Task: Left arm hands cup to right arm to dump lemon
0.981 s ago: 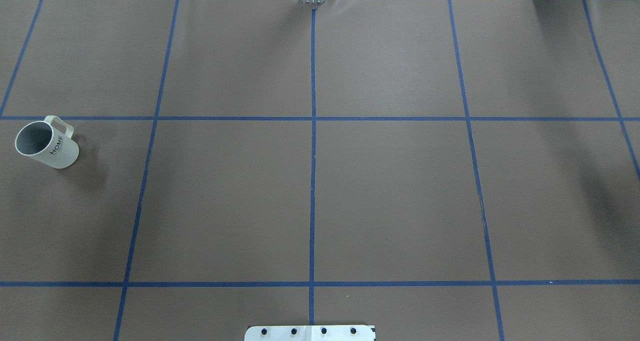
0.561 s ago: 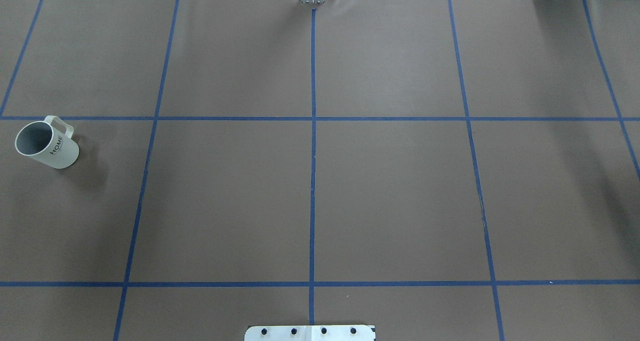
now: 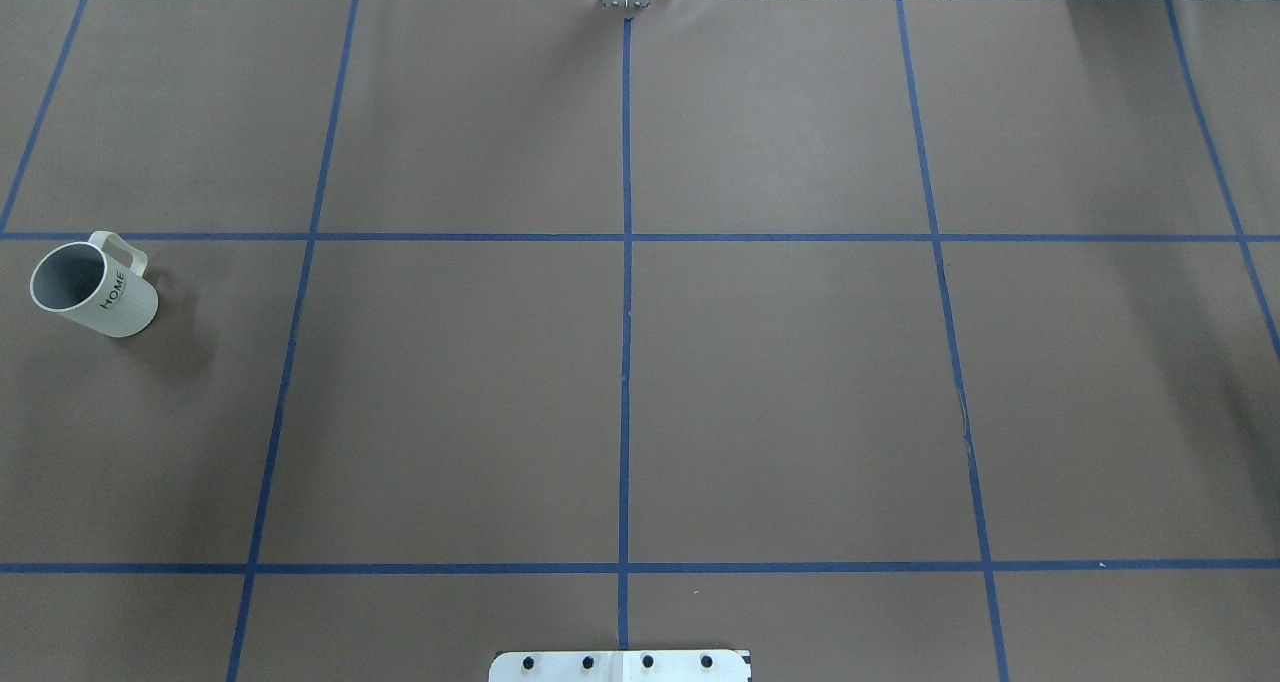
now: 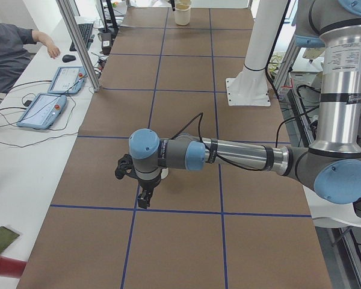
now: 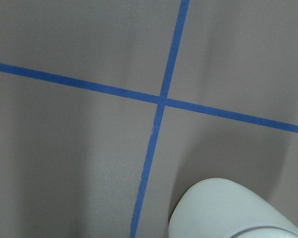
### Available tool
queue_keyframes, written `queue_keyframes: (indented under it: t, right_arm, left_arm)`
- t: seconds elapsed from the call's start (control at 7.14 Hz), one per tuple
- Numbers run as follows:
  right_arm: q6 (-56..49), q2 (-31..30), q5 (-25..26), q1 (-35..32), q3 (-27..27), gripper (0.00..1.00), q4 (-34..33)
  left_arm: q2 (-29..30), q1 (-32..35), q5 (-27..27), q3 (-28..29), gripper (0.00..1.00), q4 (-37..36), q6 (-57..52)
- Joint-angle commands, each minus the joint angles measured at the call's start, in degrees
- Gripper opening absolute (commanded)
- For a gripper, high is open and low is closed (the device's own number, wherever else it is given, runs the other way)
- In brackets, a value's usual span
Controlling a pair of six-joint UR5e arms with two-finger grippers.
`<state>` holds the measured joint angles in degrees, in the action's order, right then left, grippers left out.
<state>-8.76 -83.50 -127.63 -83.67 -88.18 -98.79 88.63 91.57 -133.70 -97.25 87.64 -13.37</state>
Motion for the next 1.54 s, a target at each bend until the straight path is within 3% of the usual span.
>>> queue_keyframes:
  t: [0.0,0.7,1.12,1.4]
  right_arm:
    - [0.0,0.0,0.0,0.0,-0.1,1.0,0.1]
    - [-0.1,-0.1,0.0,0.1,0.5,1.0,0.1]
    - [-0.1,-0.2,0.0,0.1,0.5,1.0,0.1]
    - [-0.1,-0.2,0.1,0.1,0.5,1.0,0.1]
  left_arm:
    - [-0.6,0.3,0.3,-0.5,1.0,0.2,-0.1]
    - [-0.8,0.3,0.5,-0.8,1.0,0.2,-0.2]
    - [-1.2,0.3,6.0,-2.0,1.0,0.2,-0.1]
    - [-1.4,0.3,6.4,-2.2,1.0,0.3,0.0]
